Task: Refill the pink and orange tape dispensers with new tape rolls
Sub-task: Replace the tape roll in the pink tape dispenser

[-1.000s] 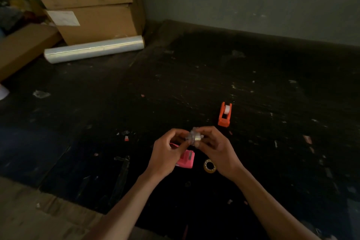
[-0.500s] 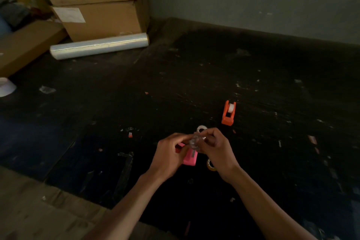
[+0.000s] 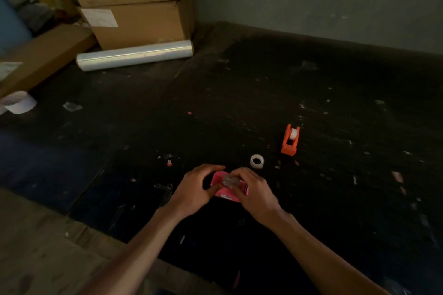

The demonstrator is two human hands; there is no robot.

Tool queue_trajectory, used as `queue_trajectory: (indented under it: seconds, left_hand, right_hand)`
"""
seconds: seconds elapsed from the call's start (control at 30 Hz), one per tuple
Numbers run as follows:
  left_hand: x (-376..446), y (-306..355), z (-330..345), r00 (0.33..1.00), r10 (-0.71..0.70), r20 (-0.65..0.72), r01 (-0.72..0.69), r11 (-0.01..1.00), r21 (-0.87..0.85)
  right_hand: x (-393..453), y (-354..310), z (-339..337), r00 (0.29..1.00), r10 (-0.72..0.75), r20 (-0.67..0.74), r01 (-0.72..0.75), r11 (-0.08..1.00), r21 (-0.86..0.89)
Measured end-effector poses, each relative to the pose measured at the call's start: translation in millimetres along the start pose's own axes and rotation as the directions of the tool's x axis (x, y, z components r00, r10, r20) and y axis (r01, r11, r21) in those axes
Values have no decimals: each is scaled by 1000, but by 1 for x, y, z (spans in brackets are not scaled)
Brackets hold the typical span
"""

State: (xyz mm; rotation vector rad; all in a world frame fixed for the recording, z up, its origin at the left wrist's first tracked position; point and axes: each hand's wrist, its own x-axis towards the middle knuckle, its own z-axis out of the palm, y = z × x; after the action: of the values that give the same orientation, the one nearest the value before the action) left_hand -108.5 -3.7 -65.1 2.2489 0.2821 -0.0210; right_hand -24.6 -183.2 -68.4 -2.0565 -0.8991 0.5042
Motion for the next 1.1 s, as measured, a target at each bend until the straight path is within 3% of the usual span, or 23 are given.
queue_trajectory:
  seconds: [0.2, 0.37, 0.57, 1.1]
  left_hand:
    - [6, 5, 2, 997, -26, 75, 25, 1000, 11]
    - [11, 2, 2, 994, -75, 81, 72, 997, 41]
    - [16, 1, 2, 997, -4, 75, 0, 999, 50]
    - [18, -7, 2, 996, 50, 78, -58, 993, 105]
  right_hand:
    - [-4, 7, 5, 998, 47, -44, -52, 991, -125]
    - [-4, 18, 12, 994, -56, -99, 39, 986, -159]
    - [0, 24, 16, 989, -97, -112, 72, 976, -208]
    - [3, 33, 7, 992, -126, -17, 123, 987, -99]
